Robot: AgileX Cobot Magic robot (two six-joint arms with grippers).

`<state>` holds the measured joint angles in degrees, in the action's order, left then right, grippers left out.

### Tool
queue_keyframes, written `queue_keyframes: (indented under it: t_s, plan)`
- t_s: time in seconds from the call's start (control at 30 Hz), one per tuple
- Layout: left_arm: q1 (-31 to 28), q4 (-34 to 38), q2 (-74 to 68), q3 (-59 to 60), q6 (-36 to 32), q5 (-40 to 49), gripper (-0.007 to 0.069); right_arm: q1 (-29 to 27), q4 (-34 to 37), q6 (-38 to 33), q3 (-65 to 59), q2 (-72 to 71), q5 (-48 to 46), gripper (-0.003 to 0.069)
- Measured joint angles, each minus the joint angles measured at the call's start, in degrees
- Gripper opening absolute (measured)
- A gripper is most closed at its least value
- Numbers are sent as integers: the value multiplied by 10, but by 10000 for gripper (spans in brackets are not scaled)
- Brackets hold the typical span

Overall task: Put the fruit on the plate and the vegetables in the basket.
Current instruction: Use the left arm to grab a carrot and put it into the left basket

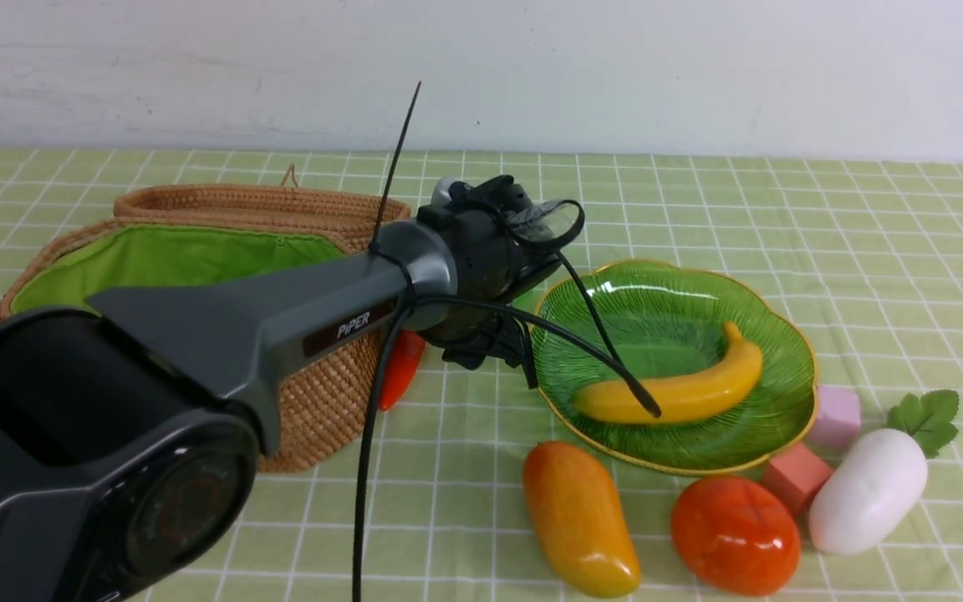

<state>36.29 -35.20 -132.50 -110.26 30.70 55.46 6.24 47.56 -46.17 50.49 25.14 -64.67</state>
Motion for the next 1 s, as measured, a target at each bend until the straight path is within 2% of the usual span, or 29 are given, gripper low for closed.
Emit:
queue_keyframes:
  t_s: [0.3,0.43,0.73,0.83,1.0]
  plan:
    - [0,33,2,-2,-6,-8,271,0,0,0,0,0,-1,50]
    - [1,48,3,-5,-6,-6,255,0,0,0,0,0,-1,50]
    - [-1,65,3,-72,-76,65,270,0,0,0,0,0,2,51]
    - [-2,69,0,-86,-109,57,309,6,0,0,0,0,7,51]
    - [-3,37,-10,-87,-115,49,375,36,-6,0,0,0,7,52]
